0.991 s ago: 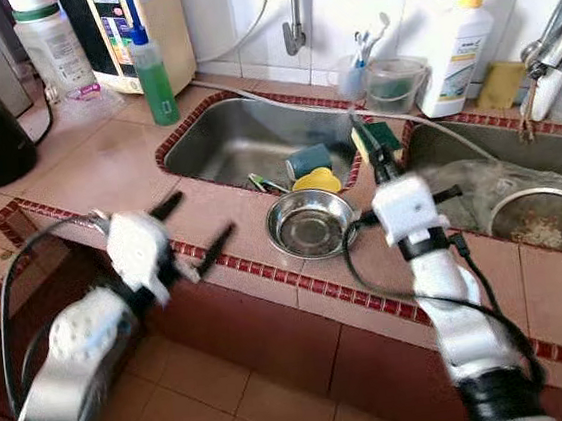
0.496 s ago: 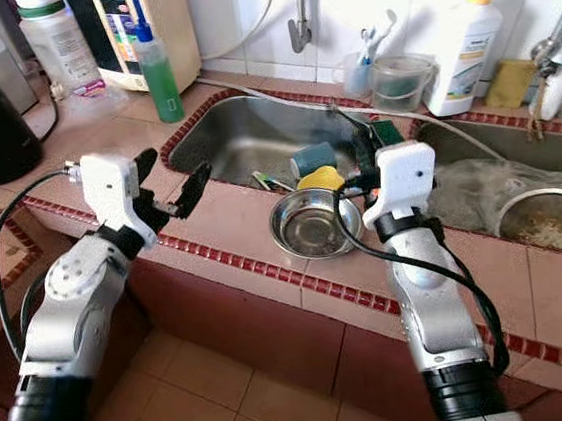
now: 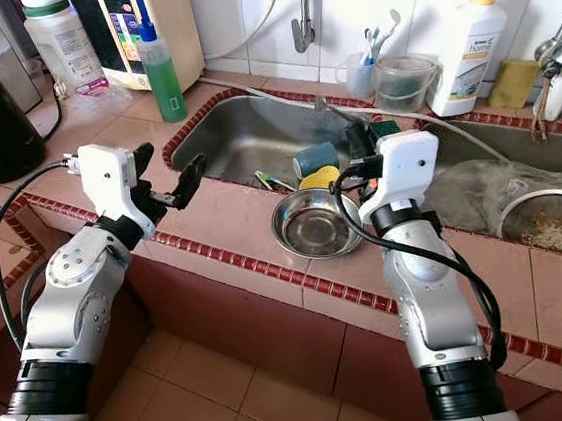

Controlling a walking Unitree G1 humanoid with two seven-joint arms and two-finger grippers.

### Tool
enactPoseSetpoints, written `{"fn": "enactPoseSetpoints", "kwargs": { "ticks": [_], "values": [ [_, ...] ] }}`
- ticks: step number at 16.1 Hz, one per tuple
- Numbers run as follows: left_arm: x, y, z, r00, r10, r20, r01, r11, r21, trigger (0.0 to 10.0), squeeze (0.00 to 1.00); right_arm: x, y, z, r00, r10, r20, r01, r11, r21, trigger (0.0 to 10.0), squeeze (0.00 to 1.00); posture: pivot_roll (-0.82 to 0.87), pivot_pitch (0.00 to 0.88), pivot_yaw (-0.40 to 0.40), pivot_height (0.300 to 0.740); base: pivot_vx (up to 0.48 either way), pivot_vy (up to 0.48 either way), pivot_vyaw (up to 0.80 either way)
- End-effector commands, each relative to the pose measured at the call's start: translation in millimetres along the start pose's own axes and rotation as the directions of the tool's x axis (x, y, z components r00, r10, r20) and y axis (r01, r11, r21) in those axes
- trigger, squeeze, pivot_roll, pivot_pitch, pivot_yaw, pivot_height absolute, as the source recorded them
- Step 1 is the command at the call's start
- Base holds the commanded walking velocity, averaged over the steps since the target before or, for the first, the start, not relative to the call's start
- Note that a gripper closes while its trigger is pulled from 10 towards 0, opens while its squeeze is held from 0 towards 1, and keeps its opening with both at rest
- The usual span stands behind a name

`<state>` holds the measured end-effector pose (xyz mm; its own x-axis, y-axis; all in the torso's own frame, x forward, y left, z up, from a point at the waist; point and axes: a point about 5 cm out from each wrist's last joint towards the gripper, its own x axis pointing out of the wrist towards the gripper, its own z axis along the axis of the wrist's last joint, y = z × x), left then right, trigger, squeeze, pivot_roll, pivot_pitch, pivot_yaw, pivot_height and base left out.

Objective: Kitchen organization

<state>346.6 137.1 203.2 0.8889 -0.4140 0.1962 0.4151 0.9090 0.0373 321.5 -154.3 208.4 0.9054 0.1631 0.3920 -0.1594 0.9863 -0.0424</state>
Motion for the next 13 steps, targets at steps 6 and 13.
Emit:
{"fn": "enactPoseSetpoints", "kwargs": {
  "ticks": [6,13],
  "values": [
    [1.5,1.0,0.4,1.0,0.01,0.003,-0.01,1.0,-0.013,10.0,0.0,5.9,5.3,9.2,0.999,0.036,0.026,-0.036,0.999,0.006,10.0,0.0,-0.17,0.0,0.039,0.74,0.089,0.0,0.0],
    [3.2,-1.3,0.4,1.0,-0.006,0.006,0.006,1.0,-0.016,10.0,0.0,5.7,4.5,8.6,0.999,0.04,0.02,-0.04,0.999,-0.002,10.0,0.0,-0.17,0.0,0.04,0.74,0.289,0.0,0.0]
  ]
}}
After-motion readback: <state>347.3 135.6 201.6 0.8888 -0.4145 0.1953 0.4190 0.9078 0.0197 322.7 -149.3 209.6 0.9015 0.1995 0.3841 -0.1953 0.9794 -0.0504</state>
